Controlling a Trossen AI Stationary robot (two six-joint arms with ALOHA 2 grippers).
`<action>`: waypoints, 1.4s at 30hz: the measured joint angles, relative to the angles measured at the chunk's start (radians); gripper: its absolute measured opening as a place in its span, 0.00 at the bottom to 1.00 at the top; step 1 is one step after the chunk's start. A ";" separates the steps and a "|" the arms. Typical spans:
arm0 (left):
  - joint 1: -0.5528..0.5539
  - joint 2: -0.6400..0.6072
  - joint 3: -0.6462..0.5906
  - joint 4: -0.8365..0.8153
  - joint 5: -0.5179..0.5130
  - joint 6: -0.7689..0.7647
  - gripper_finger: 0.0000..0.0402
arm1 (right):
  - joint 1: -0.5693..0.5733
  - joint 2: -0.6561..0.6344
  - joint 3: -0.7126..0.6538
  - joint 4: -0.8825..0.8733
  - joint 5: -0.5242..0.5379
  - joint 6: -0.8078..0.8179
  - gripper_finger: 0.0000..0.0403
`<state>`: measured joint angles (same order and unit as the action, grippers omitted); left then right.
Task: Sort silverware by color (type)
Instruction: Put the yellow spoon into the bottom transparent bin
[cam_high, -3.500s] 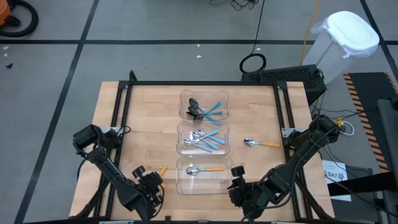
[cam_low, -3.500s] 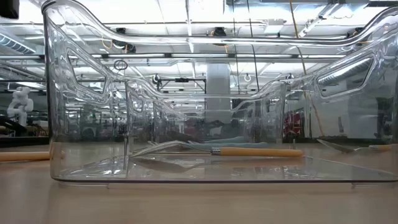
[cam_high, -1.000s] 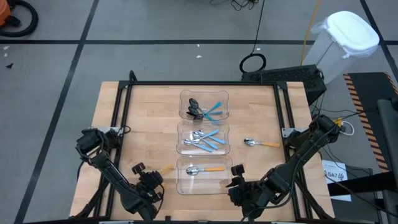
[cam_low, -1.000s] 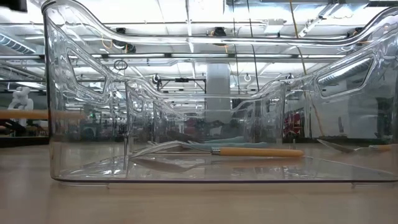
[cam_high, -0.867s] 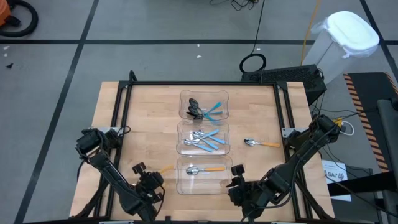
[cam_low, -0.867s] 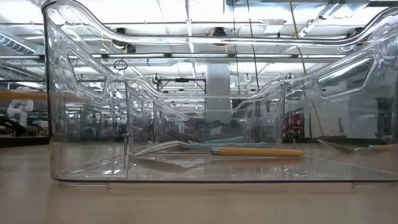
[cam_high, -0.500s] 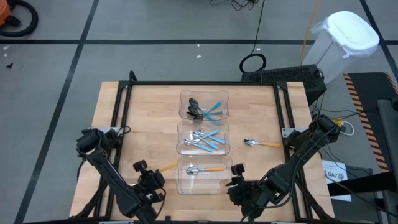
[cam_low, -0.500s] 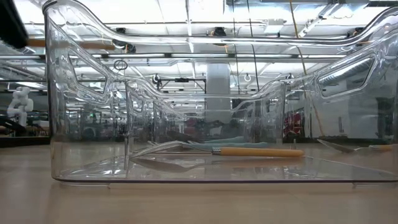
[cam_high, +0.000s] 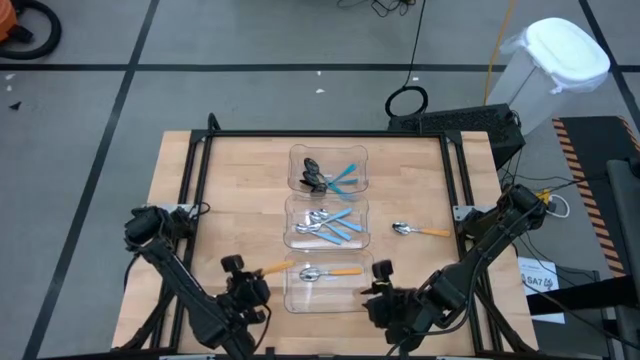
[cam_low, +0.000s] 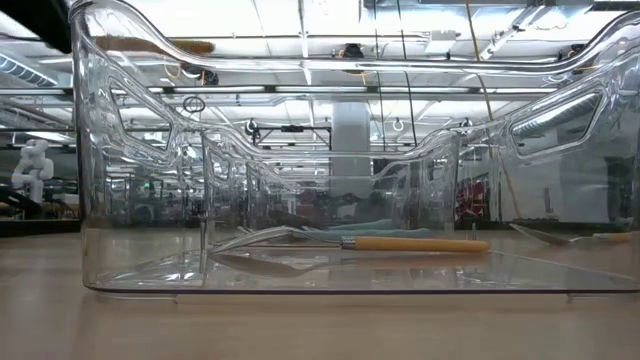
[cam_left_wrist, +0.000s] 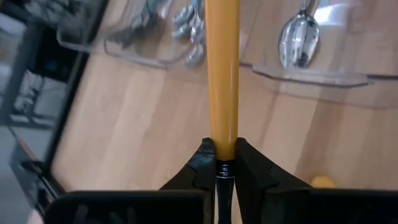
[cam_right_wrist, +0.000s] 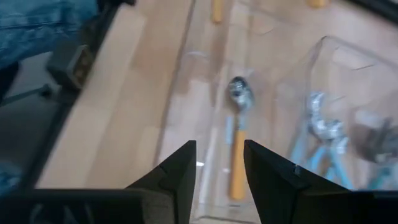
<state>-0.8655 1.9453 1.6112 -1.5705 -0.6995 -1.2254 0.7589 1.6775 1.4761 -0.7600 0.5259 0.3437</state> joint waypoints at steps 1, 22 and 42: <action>0.007 0.000 0.000 -0.001 -0.016 0.018 0.07 | 0.000 0.000 0.000 0.001 0.021 -0.008 0.32; 0.165 0.000 0.197 0.053 -0.374 0.479 0.07 | 0.000 0.000 -0.023 0.036 0.343 -0.174 0.32; 0.174 0.014 0.259 0.448 -0.467 1.030 0.07 | -0.044 -0.103 -0.083 0.188 0.521 -0.004 0.32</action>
<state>-0.6912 1.9594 1.8706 -1.1221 -1.1665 -0.1958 0.7147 1.5741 1.3930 -0.5722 1.0473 0.3399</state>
